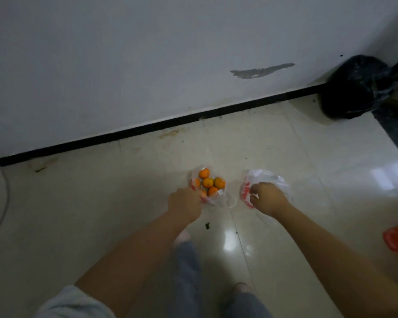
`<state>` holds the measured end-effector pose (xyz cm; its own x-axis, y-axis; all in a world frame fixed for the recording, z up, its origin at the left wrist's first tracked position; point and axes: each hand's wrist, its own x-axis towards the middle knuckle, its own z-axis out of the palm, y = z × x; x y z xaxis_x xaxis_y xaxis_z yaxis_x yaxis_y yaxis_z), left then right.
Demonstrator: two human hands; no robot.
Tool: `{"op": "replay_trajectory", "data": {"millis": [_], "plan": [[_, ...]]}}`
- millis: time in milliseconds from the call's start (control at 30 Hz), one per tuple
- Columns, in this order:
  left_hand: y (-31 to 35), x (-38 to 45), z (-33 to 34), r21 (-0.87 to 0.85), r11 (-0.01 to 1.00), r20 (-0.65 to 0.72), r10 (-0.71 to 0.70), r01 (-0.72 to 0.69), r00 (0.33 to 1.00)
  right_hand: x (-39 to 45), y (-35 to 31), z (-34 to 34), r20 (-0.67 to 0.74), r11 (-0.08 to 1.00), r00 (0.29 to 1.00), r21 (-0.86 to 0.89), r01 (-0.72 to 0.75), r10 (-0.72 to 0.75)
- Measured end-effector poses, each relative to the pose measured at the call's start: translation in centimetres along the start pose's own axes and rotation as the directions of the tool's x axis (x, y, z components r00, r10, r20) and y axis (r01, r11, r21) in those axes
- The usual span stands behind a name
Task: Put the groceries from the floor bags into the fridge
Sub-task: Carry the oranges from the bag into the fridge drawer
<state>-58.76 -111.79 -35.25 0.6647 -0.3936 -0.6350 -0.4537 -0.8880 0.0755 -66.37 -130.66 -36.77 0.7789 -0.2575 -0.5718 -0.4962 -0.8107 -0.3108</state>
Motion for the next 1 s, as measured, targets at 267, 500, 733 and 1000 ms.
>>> {"op": "replay_trajectory", "data": {"millis": [267,500,733,1000], "plan": [[-3.3,17.1,7.8,-0.032,0.999,0.119,0.042,-0.039,0.992,14.0,2.4,11.7,0.250,0.992,0.961,0.009,-0.126,0.120],[-2.8,28.7,18.3,-0.055,0.994,0.145,0.101,-0.094,0.984,23.9,6.6,22.6,0.272,0.989,0.952,0.013,-0.149,0.140],[-3.0,38.3,28.3,-0.132,0.991,-0.120,-0.008,-0.008,0.993,35.7,10.2,31.1,0.327,0.983,0.938,-0.102,0.151,-0.110],[-7.9,47.4,33.7,0.010,0.960,-0.575,0.235,-0.281,0.784,41.8,12.8,37.8,0.263,0.820,0.903,-0.386,0.421,-0.340]]}}
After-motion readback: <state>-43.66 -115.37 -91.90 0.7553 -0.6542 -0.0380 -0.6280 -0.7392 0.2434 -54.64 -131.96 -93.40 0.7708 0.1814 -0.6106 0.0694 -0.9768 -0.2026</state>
